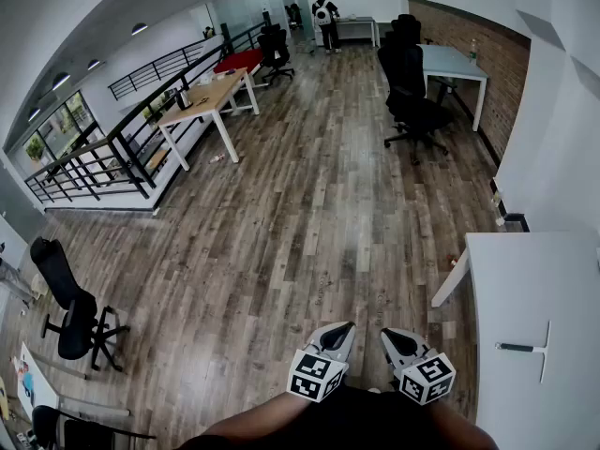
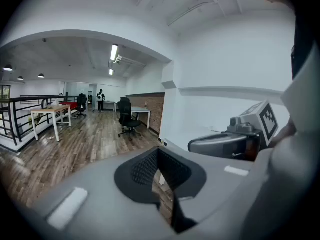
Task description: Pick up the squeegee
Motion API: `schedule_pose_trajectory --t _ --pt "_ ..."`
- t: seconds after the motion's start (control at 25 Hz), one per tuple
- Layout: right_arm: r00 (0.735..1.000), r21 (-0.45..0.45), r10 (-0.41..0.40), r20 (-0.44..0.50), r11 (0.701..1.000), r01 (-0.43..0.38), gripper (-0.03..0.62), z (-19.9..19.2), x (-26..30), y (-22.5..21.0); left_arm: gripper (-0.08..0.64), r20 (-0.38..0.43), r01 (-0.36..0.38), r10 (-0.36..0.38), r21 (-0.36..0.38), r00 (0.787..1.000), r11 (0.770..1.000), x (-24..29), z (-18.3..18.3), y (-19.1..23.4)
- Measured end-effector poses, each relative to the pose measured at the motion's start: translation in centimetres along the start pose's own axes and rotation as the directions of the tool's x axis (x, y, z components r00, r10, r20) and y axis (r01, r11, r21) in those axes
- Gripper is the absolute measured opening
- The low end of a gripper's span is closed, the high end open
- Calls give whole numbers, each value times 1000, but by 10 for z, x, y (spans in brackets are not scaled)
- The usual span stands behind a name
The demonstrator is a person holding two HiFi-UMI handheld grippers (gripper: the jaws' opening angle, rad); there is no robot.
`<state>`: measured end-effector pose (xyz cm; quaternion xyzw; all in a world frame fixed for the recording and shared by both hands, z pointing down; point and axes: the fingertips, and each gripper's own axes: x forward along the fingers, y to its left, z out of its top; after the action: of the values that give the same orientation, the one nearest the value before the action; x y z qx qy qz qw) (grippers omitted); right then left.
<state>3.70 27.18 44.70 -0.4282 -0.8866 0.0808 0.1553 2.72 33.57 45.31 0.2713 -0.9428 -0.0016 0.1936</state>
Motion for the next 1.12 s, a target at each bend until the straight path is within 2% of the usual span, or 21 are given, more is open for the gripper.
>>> schedule_pose_trajectory --t 0.36,0.6,0.8,1.12 --pt "998 20 -55 22 998 55 6 4 -13 -25 6 -17 53 -53 22 998 998 24 5 -14" --pt "990 25 -134 53 991 133 6 10 -32 -51 6 -31 144 -142 67 989 987 57 17 -38" --pt "968 61 -240 70 970 236 6 11 -53 -78 6 -51 243 -239 99 970 965 86 24 -61" --pt "925 121 -372 74 924 362 6 9 -71 -105 6 -89 383 -374 127 923 915 119 32 -86"
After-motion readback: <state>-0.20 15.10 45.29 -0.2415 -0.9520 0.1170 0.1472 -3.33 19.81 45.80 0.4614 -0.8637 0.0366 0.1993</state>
